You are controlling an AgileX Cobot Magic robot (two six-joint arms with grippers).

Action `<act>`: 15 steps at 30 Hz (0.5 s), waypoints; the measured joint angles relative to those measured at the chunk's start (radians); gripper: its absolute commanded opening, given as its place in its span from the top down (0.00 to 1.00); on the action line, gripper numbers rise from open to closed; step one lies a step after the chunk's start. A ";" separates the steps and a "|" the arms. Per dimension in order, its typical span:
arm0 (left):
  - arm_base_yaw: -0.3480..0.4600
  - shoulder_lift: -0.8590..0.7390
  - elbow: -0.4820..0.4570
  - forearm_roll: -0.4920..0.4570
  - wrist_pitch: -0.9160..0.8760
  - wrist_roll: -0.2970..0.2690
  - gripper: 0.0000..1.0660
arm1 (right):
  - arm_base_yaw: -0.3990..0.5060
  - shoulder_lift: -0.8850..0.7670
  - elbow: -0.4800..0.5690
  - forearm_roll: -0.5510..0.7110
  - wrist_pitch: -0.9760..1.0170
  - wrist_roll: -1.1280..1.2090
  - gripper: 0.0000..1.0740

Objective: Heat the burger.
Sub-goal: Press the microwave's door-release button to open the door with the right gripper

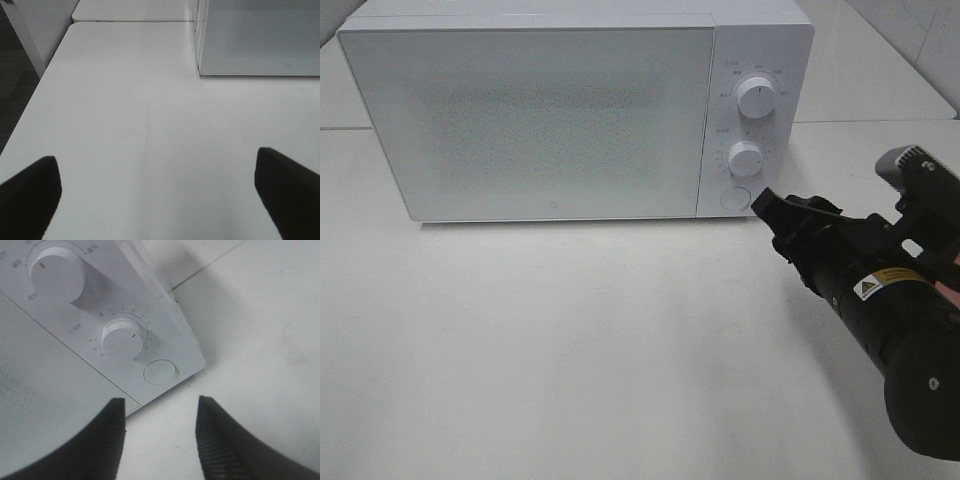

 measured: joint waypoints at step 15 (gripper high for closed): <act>0.000 0.000 0.000 0.000 0.000 0.000 0.08 | 0.000 0.000 0.000 0.000 0.028 0.730 1.00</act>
